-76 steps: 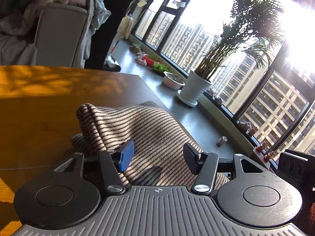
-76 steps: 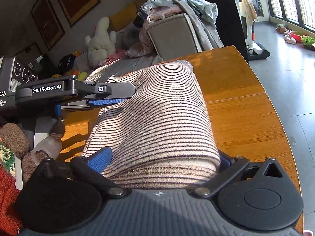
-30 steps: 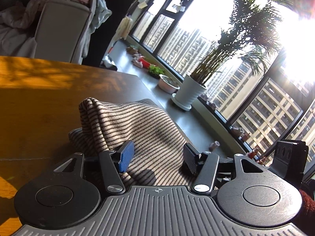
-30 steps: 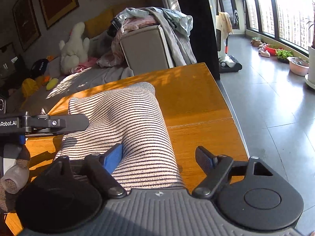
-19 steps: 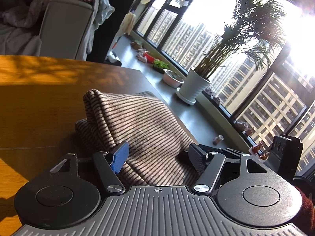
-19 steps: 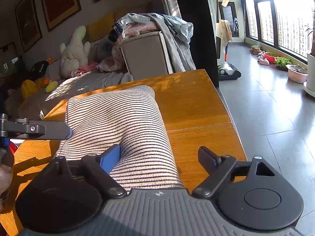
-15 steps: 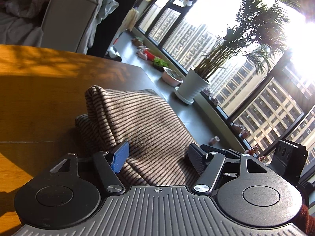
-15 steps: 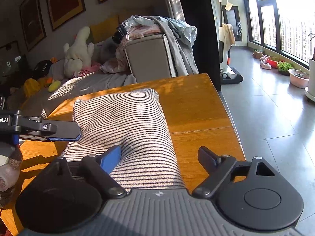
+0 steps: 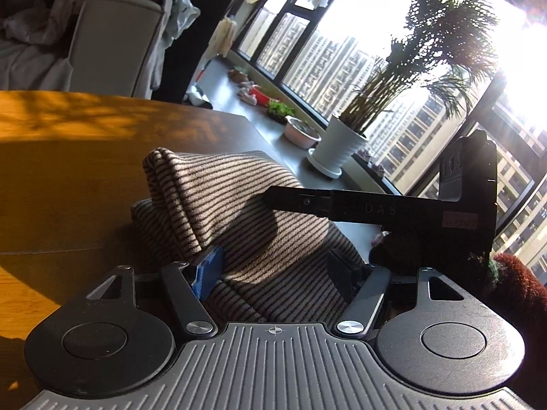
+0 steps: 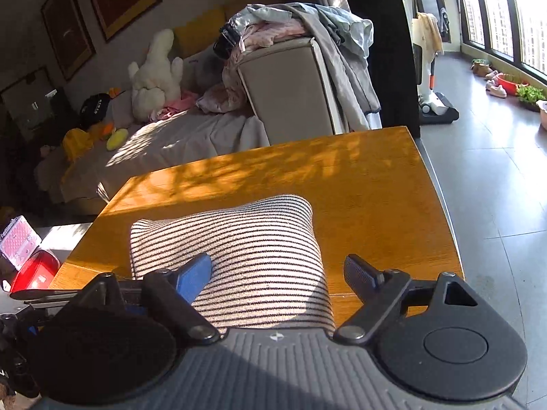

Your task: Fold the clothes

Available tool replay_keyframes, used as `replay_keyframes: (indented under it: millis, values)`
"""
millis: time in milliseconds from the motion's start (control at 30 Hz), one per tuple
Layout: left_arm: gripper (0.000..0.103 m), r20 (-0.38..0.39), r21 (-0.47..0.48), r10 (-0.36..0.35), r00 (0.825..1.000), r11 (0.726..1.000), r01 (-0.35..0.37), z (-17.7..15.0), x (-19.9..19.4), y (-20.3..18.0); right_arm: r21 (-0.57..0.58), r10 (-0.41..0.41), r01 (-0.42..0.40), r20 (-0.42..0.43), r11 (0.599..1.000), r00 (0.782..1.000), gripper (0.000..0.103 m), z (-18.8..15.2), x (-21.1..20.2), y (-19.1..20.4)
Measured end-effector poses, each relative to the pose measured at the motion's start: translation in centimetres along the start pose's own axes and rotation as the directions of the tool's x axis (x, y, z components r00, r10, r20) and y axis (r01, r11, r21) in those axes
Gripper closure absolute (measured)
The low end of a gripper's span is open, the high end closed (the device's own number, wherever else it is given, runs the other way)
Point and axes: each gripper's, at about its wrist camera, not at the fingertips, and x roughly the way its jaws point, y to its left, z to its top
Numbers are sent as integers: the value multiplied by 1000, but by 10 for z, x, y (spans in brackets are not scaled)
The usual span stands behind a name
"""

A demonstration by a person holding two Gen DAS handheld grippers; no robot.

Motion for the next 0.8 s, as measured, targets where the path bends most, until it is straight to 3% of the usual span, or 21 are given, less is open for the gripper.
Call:
replay_keyframes:
  millis: [100,233,300,433,567,700,800]
  values:
    - [30,1,0,-3,1000,1000,3,0,1,2,36,42,-41,-34,999,999,14,1,12,-3]
    - [27,0,2,-7,1000,1000,7,-1,2,3,-4,110,-110,17,994,994,34,7,-8,4]
    - [24,-1,3,-10,1000,1000,10,-2,2,4,13,151,-152,54,988,987,38,10,-19,1]
    - [24,4,8,-21,1000,1000,21,-1,5,1,2,41,-41,23,999,999,39,4,-7,-9]
    - [26,9,15,-18,1000,1000,18,-1,4,-1,19,20,-21,41,1000,999,30,-6,1,-17]
    - [32,23,-66,-42,999,997,44,7,-14,11,-68,-54,60,82,996,995,29,-9,-10,-1]
    - [31,47,-77,54,997,996,-50,11,-28,22,-172,-100,122,130,978,986,29,-13,-29,18]
